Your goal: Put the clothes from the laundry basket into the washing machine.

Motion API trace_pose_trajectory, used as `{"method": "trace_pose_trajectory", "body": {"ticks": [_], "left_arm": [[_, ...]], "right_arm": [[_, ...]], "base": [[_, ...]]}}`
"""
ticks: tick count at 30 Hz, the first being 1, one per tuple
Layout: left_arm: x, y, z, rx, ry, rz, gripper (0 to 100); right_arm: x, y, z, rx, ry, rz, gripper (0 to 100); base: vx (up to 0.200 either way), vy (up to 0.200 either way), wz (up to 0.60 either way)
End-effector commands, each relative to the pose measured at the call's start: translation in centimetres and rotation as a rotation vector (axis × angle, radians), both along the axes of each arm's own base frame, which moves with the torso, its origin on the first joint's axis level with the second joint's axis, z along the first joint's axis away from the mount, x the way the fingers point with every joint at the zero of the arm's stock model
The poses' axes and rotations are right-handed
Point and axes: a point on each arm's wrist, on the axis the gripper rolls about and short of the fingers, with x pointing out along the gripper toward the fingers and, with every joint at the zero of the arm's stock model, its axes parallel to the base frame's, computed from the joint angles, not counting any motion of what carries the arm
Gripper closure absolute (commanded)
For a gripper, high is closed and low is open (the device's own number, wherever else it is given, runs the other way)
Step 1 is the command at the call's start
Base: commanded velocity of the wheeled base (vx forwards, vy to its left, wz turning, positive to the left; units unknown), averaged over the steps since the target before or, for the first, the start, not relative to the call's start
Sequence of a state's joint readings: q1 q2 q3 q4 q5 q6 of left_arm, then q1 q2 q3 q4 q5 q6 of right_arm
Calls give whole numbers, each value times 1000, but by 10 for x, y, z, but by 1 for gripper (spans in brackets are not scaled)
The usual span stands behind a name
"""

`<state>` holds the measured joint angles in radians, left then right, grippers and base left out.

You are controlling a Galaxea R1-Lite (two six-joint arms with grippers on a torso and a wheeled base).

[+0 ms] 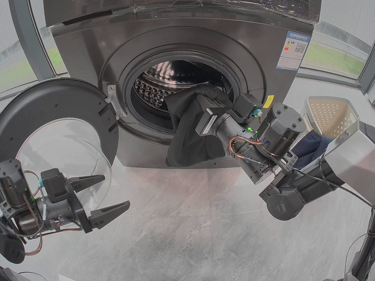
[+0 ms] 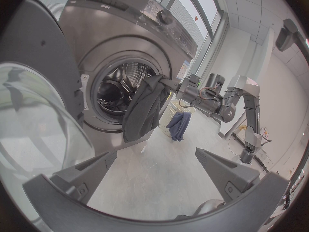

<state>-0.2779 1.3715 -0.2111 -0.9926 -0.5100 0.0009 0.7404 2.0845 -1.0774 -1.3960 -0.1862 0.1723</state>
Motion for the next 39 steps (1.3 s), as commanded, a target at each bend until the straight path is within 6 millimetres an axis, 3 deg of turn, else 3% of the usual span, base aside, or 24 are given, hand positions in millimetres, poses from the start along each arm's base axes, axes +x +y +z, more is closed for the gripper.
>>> {"method": "trace_pose_trajectory", "body": {"ticks": [1,9,22,29,39], "left_arm": [[50,-24,-23,17,77,-37,0],[79,-34,-34,25,102,-36,0],[111,-54,-38,10,98,-62,0],[140,-64,-40,-7,69,-38,0],[157,-77,-43,-26,63,-52,0]], "right_arm": [[-5,-1,5,17,-13,7,100],[-11,-5,7,13,-8,12,100],[-21,3,4,6,0,43,100],[-21,4,4,6,1,46,100],[-25,7,3,5,3,58,100]], "base": [[0,0,0],[0,0,0],[0,0,0],[0,0,0],[0,0,0]]}}
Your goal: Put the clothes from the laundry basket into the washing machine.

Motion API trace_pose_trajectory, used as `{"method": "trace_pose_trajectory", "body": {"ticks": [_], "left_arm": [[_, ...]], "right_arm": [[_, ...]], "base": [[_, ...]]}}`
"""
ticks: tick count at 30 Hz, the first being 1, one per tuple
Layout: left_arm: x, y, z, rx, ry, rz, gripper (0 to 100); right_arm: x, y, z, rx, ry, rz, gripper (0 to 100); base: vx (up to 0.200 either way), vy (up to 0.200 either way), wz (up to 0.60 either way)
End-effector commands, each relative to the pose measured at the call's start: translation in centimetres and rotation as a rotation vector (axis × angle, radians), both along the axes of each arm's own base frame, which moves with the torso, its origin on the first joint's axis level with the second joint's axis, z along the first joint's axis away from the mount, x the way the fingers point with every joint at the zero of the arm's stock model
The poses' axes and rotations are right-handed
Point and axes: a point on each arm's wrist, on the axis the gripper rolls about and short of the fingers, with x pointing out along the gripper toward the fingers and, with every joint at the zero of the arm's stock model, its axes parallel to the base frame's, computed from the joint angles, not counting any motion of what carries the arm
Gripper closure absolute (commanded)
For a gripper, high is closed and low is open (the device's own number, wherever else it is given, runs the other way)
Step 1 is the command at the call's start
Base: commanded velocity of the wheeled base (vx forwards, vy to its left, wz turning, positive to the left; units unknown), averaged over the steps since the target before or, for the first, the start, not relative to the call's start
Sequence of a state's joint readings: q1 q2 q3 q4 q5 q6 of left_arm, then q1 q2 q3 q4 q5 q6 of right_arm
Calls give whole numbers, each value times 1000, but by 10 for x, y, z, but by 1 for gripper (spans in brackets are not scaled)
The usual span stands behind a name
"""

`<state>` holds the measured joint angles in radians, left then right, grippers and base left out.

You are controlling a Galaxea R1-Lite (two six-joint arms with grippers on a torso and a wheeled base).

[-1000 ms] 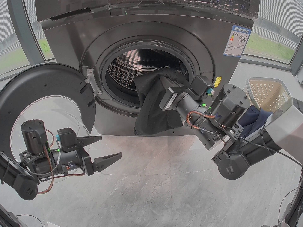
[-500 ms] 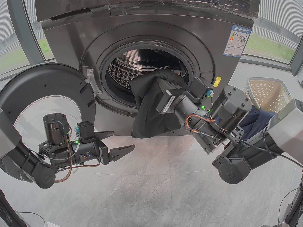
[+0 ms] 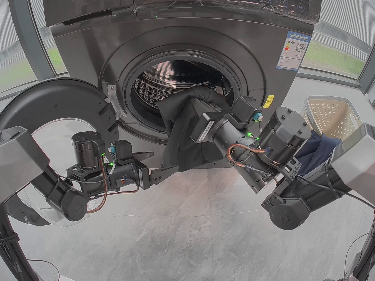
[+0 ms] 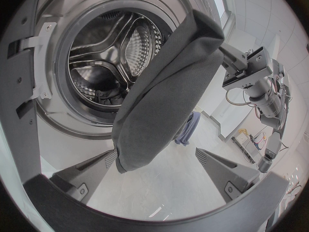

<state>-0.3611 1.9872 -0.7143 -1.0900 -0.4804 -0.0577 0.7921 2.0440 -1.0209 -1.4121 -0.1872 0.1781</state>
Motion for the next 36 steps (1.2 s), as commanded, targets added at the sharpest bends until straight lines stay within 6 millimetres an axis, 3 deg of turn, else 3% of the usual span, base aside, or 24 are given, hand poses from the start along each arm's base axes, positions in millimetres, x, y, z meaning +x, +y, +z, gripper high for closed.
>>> {"method": "trace_pose_trajectory", "body": {"ticks": [1,11,28,29,36], "left_arm": [[12,-7,-11,6,11,-7,0],[29,-21,-34,-3,-7,-25,0],[45,-37,-53,-25,-60,-28,0],[46,-37,-53,-28,-68,-26,100],[46,-38,-51,-38,-93,-6,100]], "right_arm": [[-2,1,0,1,0,4,100],[-2,1,0,2,-1,4,100],[-2,1,1,5,-3,5,100],[-2,1,1,5,-3,5,100],[-1,1,0,6,0,2,100]], "base": [[0,0,0],[0,0,0],[0,0,0],[0,0,0],[0,0,0]]}}
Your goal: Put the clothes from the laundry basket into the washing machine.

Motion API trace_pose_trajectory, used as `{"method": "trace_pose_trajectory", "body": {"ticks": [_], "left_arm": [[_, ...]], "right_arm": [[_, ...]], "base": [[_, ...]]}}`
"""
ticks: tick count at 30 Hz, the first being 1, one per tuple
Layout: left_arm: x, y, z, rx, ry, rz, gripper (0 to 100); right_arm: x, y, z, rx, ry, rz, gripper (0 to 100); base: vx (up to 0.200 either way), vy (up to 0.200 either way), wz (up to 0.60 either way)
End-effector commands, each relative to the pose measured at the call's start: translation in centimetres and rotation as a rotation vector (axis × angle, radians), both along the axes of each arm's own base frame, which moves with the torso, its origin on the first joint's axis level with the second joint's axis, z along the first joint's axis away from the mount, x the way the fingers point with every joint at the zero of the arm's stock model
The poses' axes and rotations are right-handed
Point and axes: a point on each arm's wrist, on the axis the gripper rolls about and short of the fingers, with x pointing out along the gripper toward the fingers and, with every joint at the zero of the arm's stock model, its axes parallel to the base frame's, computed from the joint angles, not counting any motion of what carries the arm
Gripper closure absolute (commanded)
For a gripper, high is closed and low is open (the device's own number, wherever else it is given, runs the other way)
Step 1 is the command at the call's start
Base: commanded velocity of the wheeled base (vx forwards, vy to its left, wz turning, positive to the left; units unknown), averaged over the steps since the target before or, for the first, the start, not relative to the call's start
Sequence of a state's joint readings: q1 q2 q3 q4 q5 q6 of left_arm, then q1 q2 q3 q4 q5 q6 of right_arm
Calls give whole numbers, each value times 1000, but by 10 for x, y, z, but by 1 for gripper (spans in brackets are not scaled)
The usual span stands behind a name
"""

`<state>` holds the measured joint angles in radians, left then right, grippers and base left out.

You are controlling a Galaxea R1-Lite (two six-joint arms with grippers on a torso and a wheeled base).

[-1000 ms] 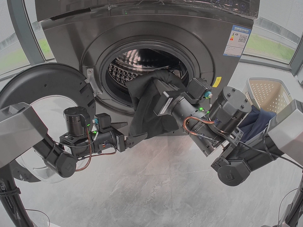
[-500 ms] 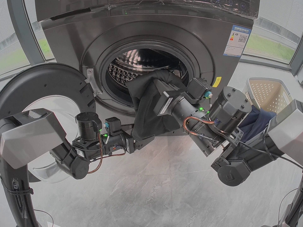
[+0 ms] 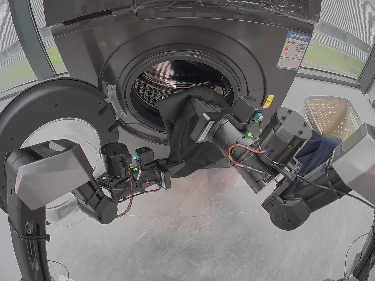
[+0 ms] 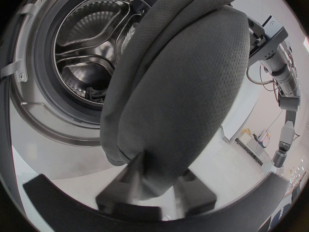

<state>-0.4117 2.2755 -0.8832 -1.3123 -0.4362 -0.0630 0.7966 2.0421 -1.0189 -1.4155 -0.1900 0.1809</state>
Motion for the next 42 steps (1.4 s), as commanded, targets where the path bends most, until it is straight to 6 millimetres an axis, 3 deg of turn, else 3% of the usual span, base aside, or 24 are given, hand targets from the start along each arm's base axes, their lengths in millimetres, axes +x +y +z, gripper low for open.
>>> {"method": "trace_pose_trajectory", "body": {"ticks": [1,4,7,13,15,16,22,30,37,38,42], "left_arm": [[0,-1,-3,-4,-2,0,100],[-5,-3,-1,-12,-20,-9,100],[-20,-3,15,-31,-58,-26,100],[-80,2,55,-58,-111,-91,100],[-80,2,55,-58,-111,-91,100],[-110,11,61,-57,-119,-125,100],[-153,29,61,-39,-110,-148,100],[-158,32,68,-46,-136,-152,100],[-163,35,84,-81,-192,-159,100],[-163,35,84,-82,-192,-159,100],[-160,34,86,-91,-195,-153,100]], "right_arm": [[0,0,0,0,0,-1,100],[3,-3,-1,-2,0,-12,100],[9,-7,-3,-6,5,-29,100],[17,-7,-14,-12,31,-38,100],[17,-7,-14,-12,31,-38,100],[19,-4,-20,-19,47,-33,100],[18,0,-28,-32,61,-22,100],[19,3,-57,-98,122,-13,100],[22,5,-66,-108,133,-16,100],[21,5,-67,-110,136,-15,0],[20,5,-68,-111,137,-12,0]], "base": [[0,0,0],[0,0,0],[0,0,0],[0,0,0],[0,0,0],[0,0,0],[0,0,0],[0,0,0],[0,0,0],[0,0,0],[0,0,0]]}}
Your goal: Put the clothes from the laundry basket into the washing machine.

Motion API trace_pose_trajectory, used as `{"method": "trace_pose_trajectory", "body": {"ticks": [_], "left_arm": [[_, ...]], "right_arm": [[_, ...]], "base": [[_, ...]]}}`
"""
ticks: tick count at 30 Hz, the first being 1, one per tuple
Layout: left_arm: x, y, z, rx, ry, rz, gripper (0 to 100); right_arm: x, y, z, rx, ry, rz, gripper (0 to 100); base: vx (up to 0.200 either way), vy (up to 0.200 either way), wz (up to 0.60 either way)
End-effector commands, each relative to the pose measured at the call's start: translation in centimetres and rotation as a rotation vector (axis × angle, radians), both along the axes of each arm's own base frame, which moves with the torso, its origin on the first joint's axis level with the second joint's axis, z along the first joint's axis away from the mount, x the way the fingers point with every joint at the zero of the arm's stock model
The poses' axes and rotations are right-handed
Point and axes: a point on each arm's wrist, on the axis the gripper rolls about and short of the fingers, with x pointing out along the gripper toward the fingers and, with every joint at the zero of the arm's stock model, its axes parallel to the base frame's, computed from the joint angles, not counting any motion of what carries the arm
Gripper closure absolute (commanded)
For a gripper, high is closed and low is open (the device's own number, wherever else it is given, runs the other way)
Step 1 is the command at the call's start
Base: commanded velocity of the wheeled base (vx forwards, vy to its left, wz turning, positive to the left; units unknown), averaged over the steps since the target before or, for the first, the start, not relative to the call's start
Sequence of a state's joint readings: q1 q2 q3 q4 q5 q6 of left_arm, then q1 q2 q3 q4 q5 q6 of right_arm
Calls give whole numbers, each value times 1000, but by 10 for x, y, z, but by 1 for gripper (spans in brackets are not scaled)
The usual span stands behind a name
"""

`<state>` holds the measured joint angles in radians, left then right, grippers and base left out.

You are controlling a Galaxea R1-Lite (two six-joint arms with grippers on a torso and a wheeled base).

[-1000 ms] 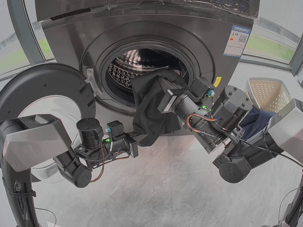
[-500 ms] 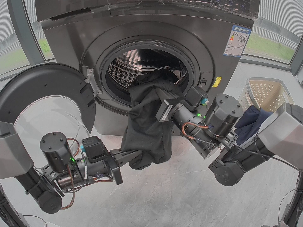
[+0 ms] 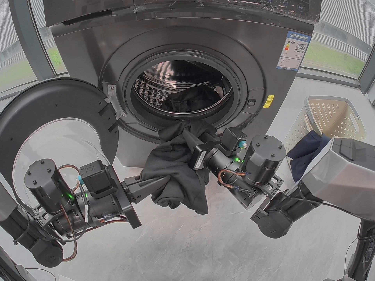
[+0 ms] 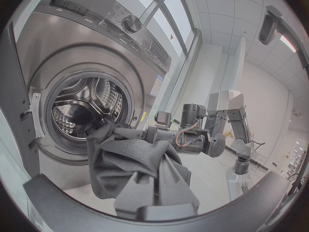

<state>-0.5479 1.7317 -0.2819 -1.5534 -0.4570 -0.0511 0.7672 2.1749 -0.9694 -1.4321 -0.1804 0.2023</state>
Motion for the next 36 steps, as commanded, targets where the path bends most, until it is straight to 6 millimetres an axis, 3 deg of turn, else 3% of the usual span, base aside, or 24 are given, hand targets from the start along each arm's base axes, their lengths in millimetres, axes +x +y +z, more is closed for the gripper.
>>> {"method": "trace_pose_trajectory", "body": {"ticks": [1,16,27,36], "left_arm": [[4,0,8,-27,-29,18,100],[34,-8,25,-139,-33,147,100],[34,-9,23,-136,-27,149,100],[34,-9,22,-135,-25,149,100]], "right_arm": [[-3,-2,-5,-13,17,-2,0],[-19,-56,-31,-132,149,-83,0],[-26,-67,-36,-162,183,-97,0],[-19,-62,-29,-145,150,-100,0]], "base": [[0,0,0],[0,0,0],[0,0,0],[0,0,0]]}}
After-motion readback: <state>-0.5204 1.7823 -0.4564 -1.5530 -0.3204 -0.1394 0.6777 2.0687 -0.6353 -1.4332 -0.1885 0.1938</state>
